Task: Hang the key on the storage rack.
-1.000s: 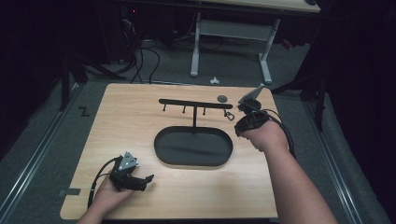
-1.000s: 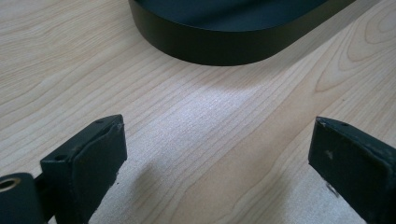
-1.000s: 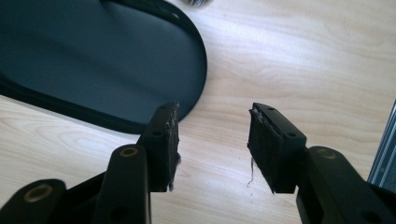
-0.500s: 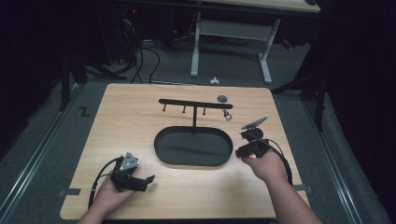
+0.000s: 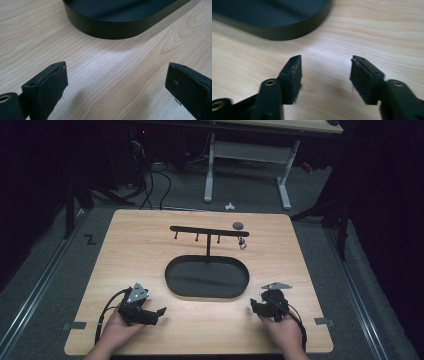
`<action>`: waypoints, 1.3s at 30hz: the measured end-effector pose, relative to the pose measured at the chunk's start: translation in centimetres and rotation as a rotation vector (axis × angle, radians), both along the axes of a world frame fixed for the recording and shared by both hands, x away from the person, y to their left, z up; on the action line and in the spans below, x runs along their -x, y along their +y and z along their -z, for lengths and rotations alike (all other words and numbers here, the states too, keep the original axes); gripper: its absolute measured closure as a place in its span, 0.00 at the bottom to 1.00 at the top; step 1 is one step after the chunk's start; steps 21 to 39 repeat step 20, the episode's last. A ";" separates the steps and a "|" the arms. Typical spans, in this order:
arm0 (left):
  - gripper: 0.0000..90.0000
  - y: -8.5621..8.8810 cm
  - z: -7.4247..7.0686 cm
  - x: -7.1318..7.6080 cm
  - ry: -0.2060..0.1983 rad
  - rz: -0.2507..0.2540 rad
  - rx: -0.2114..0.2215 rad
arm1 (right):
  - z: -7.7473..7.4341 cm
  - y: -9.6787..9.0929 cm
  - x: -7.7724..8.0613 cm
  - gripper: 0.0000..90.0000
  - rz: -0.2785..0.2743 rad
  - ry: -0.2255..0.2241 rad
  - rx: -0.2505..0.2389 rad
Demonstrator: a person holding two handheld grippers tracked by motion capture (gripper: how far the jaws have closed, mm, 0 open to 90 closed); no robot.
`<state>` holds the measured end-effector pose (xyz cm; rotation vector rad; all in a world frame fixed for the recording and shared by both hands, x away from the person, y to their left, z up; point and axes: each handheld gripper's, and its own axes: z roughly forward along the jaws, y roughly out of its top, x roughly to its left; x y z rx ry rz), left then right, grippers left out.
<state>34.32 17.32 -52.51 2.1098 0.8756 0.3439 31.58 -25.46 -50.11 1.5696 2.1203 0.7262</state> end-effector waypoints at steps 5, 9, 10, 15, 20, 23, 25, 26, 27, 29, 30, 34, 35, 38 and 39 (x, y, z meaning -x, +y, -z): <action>0.05 0.5 -0.3 0.5 -0.038 -0.033 0.014 | 2.0 0.9 2.7 0.44 0.004 -0.186 -0.040; 0.05 1.5 -0.3 0.4 -0.014 -0.109 0.060 | 0.3 0.5 3.4 0.45 -0.080 -0.258 -0.021; 0.05 1.6 -0.3 0.5 -0.020 -0.122 0.058 | 0.5 0.0 3.4 0.43 -0.076 -0.264 -0.027; 0.05 1.2 -0.5 0.7 -0.039 -0.124 0.044 | 1.9 -1.4 3.0 0.41 -0.043 -0.195 -0.093; 0.05 1.2 -0.3 0.7 -0.041 -0.107 0.037 | 1.6 -1.8 2.9 0.40 -0.003 -0.215 -0.123; 0.05 1.2 -0.3 0.7 -0.041 -0.107 0.037 | 1.6 -1.8 2.9 0.40 -0.003 -0.215 -0.123; 0.05 1.2 -0.3 0.7 -0.041 -0.107 0.037 | 1.6 -1.8 2.9 0.40 -0.003 -0.215 -0.123; 0.05 1.2 -0.3 0.7 -0.041 -0.107 0.037 | 1.6 -1.8 2.9 0.40 -0.003 -0.215 -0.123; 0.05 1.2 -0.3 0.7 -0.041 -0.107 0.037 | 1.6 -1.8 2.9 0.40 -0.003 -0.215 -0.123; 0.05 1.2 -0.3 0.7 -0.041 -0.107 0.037 | 1.6 -1.8 2.9 0.40 -0.003 -0.215 -0.123; 0.05 1.2 -0.3 0.7 -0.041 -0.107 0.037 | 1.6 -1.8 2.9 0.40 -0.003 -0.215 -0.123; 0.05 1.2 -0.3 0.7 -0.041 -0.107 0.037 | 1.6 -1.8 2.9 0.40 -0.003 -0.215 -0.123; 0.05 1.2 -0.3 0.7 -0.041 -0.107 0.037 | 1.6 -1.8 2.9 0.40 -0.003 -0.215 -0.123; 0.05 1.2 -0.3 0.7 -0.041 -0.107 0.037 | 1.6 -1.8 2.9 0.40 -0.003 -0.215 -0.123; 0.05 1.2 -0.3 0.7 -0.041 -0.107 0.037 | 1.6 -1.8 2.9 0.40 -0.003 -0.215 -0.123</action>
